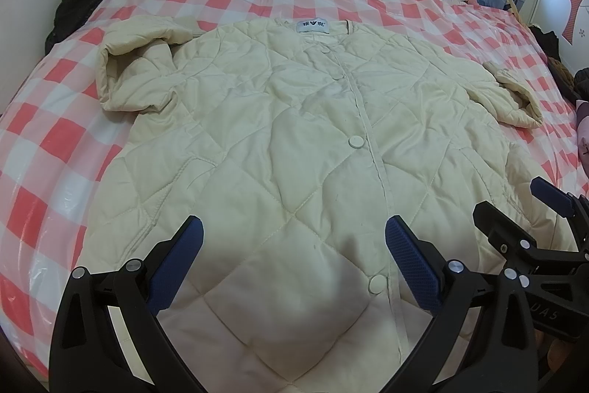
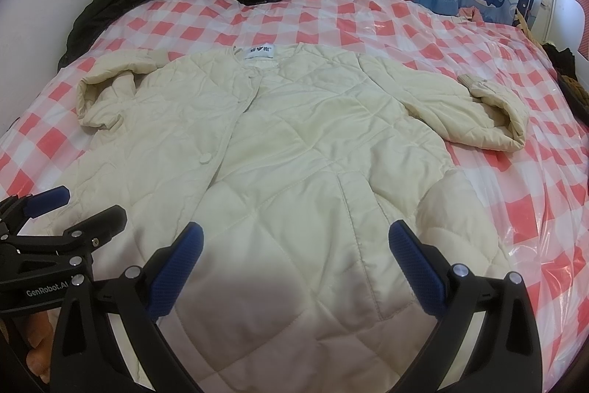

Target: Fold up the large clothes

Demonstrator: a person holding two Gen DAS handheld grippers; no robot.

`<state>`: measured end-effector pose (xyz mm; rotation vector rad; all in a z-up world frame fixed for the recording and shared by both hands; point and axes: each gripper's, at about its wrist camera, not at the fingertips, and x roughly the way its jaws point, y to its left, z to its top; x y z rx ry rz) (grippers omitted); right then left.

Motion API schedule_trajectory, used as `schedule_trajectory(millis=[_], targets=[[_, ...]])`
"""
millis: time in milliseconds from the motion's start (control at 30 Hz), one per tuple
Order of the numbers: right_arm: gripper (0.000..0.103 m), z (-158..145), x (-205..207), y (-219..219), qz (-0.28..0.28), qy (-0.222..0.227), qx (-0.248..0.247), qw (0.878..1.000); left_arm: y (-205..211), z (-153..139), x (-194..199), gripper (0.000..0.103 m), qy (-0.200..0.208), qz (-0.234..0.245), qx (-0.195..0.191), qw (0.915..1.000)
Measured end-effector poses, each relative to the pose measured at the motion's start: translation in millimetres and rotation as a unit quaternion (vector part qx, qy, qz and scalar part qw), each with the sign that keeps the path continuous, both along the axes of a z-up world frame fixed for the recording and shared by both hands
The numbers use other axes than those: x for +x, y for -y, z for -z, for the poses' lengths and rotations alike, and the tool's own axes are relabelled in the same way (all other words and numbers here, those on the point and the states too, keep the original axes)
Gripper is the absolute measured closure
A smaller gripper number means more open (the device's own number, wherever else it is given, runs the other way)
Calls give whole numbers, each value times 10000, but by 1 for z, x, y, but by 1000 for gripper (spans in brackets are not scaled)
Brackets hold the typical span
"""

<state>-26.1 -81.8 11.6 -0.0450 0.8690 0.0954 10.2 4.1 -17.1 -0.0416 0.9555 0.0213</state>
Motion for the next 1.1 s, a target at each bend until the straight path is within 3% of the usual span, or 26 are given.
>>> schedule_trajectory(millis=[433,633,800,967,1100], targets=[[6,-2,-3,5,-7,50,-36,10000,-2,1,1,8,-44,-43,-23,10000],[6,-37,-19,50,84,82,190,9998,-1,-2,3,8,-34,14,-65,10000],[6,-66,-63,97,276,137,-348,9989,5,-4,0,8,-31,136,-32,9999],[6,-60,-98,134,392,-348,-458,9976,9,2,0,8,-133,203,19,9997],[6,-55,-139,156,479,-360,-591,9965,8,5,2,8,-217,167,-34,9996]])
